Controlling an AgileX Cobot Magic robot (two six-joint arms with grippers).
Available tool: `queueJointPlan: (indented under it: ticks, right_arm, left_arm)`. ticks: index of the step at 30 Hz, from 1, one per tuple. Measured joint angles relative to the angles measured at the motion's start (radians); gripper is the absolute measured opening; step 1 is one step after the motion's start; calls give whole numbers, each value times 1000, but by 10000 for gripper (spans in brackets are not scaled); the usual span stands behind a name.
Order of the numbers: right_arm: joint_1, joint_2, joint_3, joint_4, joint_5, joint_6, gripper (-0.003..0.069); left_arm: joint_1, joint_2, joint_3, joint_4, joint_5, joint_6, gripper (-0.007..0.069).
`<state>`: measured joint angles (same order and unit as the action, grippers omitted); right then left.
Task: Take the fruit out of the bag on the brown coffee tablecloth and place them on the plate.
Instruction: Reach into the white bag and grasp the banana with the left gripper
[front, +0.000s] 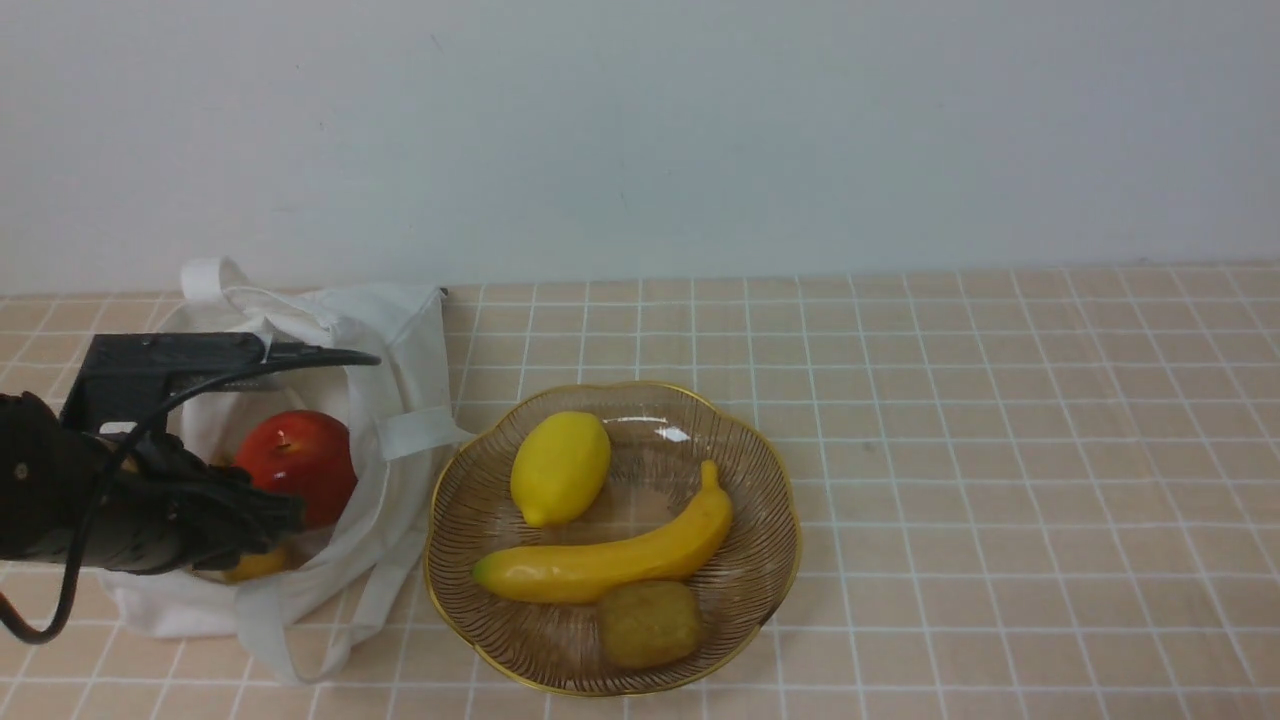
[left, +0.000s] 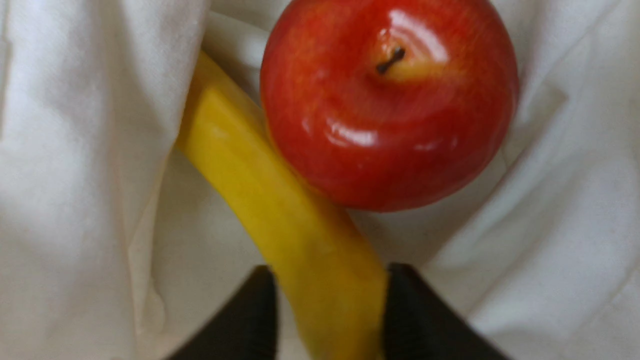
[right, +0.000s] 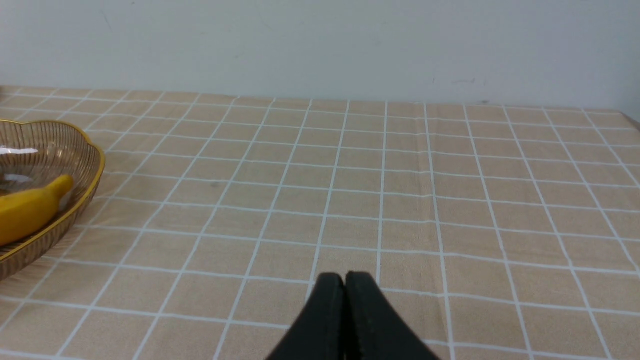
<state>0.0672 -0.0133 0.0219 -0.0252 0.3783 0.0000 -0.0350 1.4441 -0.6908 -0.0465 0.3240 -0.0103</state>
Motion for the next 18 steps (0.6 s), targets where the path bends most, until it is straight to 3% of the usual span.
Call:
queueJointPlan:
  ticks: [1,3,18]
  right_arm:
    - [0,0,0,0,0,0,-15]
    - [0,0,0,0,0,0,-15]
    - [0,0,0,0,0,0,-15]
  left_arm:
    - [0,0,-1,0,-9,2,78]
    - [0,0,-7,0,-4,3,48]
    - [0,-175,-158,0,170,4,36]
